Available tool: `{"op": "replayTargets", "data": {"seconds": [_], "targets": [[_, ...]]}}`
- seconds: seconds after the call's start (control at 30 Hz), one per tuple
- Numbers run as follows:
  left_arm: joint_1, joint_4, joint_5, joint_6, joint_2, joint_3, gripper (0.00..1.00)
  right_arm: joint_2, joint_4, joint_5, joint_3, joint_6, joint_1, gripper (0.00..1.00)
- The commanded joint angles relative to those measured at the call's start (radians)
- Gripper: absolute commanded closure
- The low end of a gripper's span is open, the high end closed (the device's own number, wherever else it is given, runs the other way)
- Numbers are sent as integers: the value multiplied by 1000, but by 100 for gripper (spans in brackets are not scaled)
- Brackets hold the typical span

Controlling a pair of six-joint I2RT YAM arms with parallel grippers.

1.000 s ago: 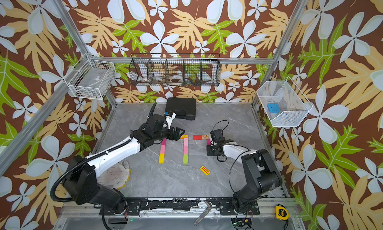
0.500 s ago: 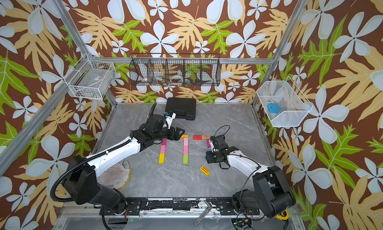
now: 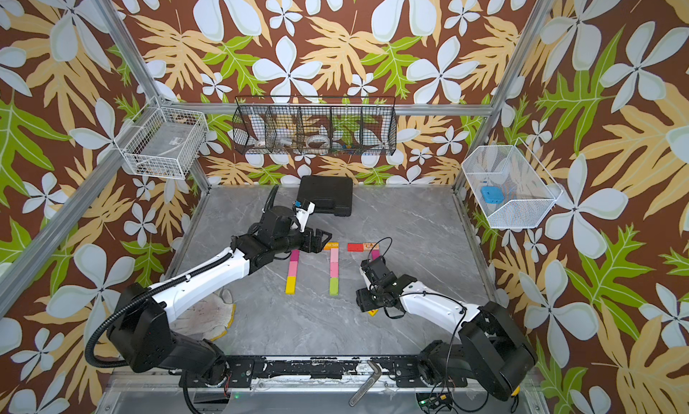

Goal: Assemble the number 7 with building blocks
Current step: Assemble the building block at the center of the board.

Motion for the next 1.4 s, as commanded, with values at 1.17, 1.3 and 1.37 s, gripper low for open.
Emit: {"op": "replayTargets", "data": {"seconds": [1.17, 1.3, 1.37], "targets": [[2, 28, 10, -6, -26, 0, 15, 53, -1, 123, 22, 64, -191, 71], [2, 21, 7, -4, -20, 6, 15, 79, 4, 127, 41, 52, -201, 71], [1, 22, 6, -5, -20, 7, 15, 85, 9, 123, 45, 49, -204, 71]]}}
